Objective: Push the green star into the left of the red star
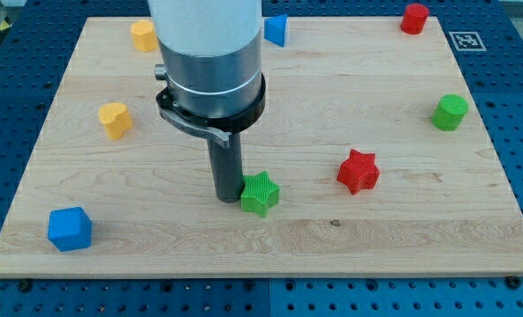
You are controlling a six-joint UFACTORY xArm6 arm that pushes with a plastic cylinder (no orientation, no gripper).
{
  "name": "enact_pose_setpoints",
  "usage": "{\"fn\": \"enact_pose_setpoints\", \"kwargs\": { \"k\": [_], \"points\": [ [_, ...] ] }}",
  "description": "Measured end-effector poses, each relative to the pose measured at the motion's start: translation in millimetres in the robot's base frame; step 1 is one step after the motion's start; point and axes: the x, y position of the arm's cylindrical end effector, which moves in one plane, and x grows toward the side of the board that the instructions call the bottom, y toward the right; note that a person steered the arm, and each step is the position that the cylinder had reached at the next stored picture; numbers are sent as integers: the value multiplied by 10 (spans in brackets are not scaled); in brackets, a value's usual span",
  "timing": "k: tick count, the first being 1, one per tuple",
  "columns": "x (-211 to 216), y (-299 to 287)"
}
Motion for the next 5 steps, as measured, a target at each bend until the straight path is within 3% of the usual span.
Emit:
{"fn": "enact_pose_setpoints", "kwargs": {
  "k": [2,4,5],
  "points": [
    [-1,-96],
    [527,173],
    [496,340]
  ]
}}
